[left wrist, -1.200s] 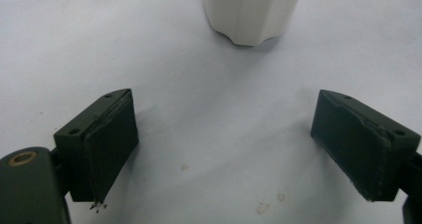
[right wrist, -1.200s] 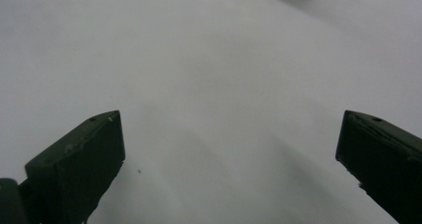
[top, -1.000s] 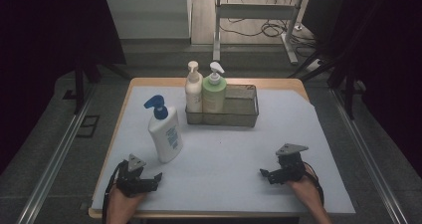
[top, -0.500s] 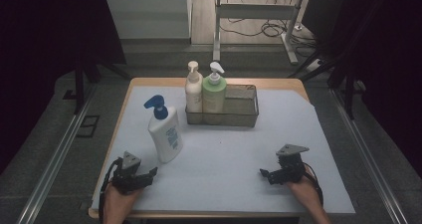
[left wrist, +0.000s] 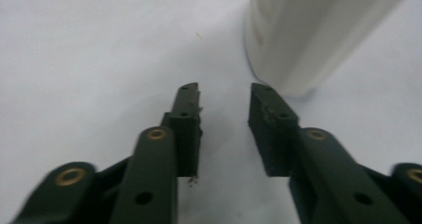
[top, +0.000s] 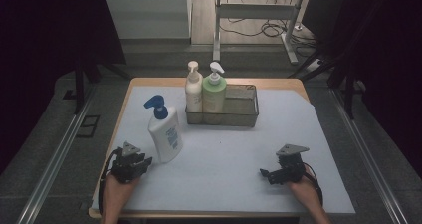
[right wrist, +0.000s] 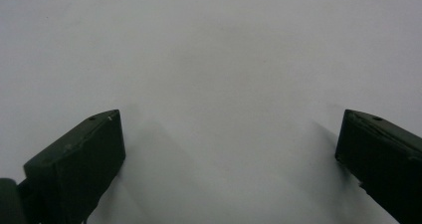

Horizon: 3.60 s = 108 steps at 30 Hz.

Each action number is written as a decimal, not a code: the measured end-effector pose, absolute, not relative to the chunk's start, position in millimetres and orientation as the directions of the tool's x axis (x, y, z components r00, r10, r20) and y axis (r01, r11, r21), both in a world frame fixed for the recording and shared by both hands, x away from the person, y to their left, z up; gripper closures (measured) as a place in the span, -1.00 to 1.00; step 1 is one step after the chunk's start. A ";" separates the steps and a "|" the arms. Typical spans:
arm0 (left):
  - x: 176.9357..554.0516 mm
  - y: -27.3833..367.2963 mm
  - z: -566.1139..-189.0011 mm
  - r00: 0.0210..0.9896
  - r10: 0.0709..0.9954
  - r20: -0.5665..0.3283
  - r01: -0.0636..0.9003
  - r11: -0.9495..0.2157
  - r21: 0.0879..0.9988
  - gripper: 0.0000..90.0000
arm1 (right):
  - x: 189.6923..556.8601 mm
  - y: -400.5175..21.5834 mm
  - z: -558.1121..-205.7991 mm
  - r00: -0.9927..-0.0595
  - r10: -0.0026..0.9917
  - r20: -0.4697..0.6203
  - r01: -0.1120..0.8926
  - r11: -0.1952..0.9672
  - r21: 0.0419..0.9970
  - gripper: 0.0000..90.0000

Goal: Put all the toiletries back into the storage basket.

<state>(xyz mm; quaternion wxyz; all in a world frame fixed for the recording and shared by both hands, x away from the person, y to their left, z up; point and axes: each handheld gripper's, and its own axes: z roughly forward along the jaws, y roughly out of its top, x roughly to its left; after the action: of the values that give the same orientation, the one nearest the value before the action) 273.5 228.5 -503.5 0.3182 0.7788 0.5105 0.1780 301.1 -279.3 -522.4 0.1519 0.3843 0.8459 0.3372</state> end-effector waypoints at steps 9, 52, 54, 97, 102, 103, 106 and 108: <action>296.8 223.5 -502.8 0.444 0.893 -0.067 0.682 -0.289 0.671 0.89 | 301.1 -279.3 -522.5 -0.658 0.753 0.002 0.548 0.477 0.687 -1.00; 304.1 197.3 -512.6 0.533 0.837 -0.122 0.656 -0.318 0.685 0.99 | 300.8 -279.0 -522.4 -0.657 0.754 0.002 0.549 0.477 0.686 -1.00; 303.3 194.9 -512.5 0.538 0.834 -0.124 0.654 -0.320 0.685 0.99 | 300.8 -279.0 -522.3 -0.657 0.754 0.001 0.549 0.477 0.686 -1.00; 289.5 160.8 -511.4 0.625 0.779 -0.054 0.602 -0.437 0.669 0.34 | 302.0 -278.0 -520.3 -0.656 0.755 0.005 0.561 0.483 0.673 -1.00; 282.6 165.7 -511.0 0.604 0.796 -0.020 0.595 -0.434 0.676 -0.11 | 301.2 -276.0 -518.5 -0.649 0.760 -0.004 0.566 0.486 0.666 -0.98; 281.2 167.2 -511.3 0.597 0.802 -0.025 0.601 -0.426 0.676 -0.18 | 300.6 -275.7 -518.0 -0.652 0.758 -0.006 0.563 0.490 0.665 -0.98; 276.8 172.2 -513.5 0.570 0.821 -0.025 0.619 -0.409 0.671 -0.44 | 298.5 -273.9 -515.9 -0.664 0.748 -0.001 0.554 0.493 0.670 -0.98; 272.7 175.1 -516.2 0.559 0.829 -0.023 0.626 -0.403 0.668 -0.60 | 297.3 -272.0 -513.3 -0.674 0.738 0.000 0.543 0.496 0.677 -0.98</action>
<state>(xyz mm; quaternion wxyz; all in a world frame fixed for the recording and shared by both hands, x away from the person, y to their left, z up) 272.7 175.1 -516.2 0.3210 0.8224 0.4421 0.1585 297.3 -272.0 -513.3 0.1465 0.3759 0.8524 0.3325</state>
